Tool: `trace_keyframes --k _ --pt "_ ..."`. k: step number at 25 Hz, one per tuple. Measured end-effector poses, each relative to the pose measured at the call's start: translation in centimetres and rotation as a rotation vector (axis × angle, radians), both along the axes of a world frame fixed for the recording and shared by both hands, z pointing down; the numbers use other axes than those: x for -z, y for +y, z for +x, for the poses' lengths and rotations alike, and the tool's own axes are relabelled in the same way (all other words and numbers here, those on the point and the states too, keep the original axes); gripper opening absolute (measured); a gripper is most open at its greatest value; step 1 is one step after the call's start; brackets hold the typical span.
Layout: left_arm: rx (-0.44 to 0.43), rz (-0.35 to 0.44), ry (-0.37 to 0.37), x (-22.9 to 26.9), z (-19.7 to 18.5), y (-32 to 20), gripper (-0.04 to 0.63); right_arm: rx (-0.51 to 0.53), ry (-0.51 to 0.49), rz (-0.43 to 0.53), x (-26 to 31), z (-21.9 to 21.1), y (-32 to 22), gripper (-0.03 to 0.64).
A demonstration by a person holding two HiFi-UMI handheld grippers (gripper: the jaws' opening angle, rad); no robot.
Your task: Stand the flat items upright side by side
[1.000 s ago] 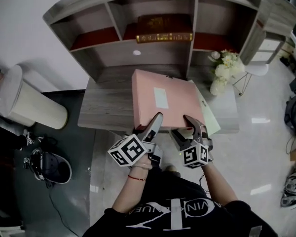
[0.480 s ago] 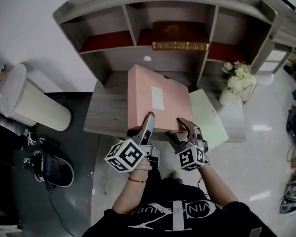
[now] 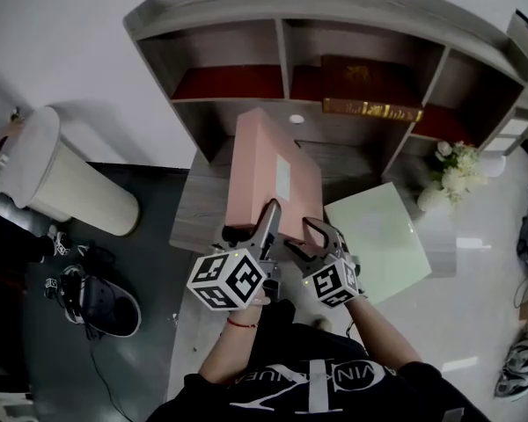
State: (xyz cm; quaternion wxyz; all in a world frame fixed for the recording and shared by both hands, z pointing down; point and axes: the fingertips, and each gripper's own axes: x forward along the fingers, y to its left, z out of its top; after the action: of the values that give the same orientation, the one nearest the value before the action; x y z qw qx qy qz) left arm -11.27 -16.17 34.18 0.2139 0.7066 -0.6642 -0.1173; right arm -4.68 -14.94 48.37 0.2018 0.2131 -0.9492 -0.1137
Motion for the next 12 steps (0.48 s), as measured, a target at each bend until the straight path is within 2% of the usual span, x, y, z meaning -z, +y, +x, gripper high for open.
trace_keyframes --k 4,12 --pt "0.049 -0.029 -0.007 -0.9 -3.5 -0.1 0.311 0.059 -0.005 -0.045 -1.0 -3.5 0.2 0.298" --pt "0.083 -0.061 -0.121 -1.0 -9.3 -0.9 0.311 0.131 -0.038 -0.117 -1.7 -10.7 -0.3 0.285"
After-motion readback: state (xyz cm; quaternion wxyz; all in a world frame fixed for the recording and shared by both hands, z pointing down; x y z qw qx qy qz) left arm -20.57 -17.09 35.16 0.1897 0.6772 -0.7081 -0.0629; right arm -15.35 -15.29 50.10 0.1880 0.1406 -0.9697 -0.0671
